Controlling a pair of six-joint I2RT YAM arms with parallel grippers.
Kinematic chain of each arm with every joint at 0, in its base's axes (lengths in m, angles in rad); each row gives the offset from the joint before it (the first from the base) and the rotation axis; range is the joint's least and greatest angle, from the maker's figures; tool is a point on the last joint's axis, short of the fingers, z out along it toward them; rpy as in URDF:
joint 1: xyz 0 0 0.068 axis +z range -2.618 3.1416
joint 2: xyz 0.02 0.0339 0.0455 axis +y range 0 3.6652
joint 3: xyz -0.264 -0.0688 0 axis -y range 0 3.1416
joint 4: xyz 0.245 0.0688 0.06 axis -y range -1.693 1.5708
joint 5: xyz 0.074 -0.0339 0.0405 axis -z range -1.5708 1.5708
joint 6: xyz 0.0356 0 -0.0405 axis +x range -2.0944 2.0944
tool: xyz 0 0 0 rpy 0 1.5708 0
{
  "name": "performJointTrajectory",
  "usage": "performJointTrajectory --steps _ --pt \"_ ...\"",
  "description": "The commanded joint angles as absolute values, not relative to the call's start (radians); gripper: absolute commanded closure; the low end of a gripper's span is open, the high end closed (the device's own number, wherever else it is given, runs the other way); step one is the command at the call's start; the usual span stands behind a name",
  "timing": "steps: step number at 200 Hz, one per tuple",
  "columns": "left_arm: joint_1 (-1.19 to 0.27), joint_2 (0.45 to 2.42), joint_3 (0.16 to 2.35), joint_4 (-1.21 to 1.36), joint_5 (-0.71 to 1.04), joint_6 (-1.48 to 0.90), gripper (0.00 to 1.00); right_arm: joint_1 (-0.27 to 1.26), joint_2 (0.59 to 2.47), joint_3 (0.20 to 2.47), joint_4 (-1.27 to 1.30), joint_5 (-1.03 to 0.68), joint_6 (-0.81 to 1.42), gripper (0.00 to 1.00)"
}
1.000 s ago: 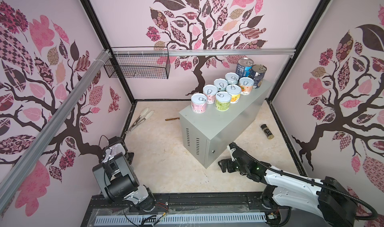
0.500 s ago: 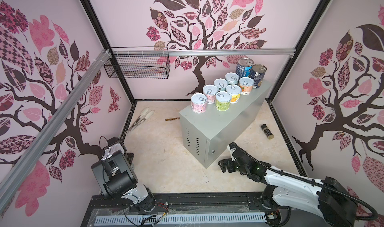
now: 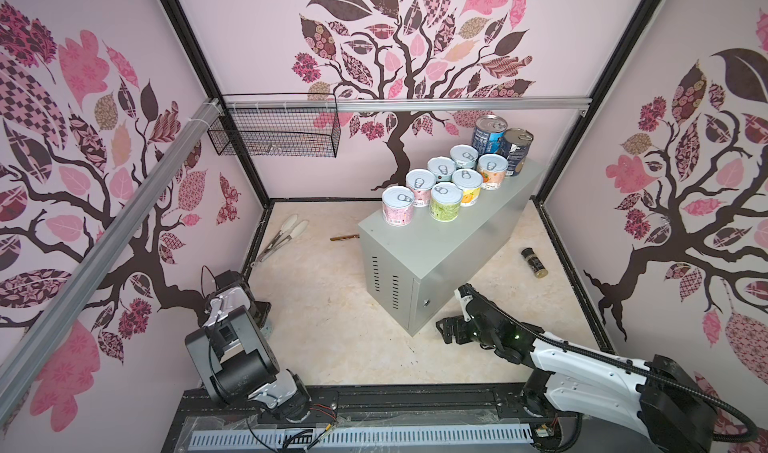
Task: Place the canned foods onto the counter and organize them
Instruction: 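Lift the blue-and-white can with the left gripper while the right gripper rises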
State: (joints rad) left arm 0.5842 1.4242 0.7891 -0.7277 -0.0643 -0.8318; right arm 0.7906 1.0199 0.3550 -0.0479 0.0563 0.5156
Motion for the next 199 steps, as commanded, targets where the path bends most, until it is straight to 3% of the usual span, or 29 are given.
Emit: performJointTrajectory --steps 1,98,199 --pt "0.535 1.355 0.820 -0.703 -0.046 -0.765 0.51 0.789 0.996 0.377 -0.067 0.069 0.503 0.00" --pt "0.398 1.218 0.992 -0.789 0.001 -0.561 0.59 0.788 0.906 0.406 -0.102 0.056 0.569 0.00" --pt "0.035 1.051 1.272 -0.935 -0.091 -0.423 0.57 0.788 0.725 0.523 -0.284 0.130 0.630 0.00"
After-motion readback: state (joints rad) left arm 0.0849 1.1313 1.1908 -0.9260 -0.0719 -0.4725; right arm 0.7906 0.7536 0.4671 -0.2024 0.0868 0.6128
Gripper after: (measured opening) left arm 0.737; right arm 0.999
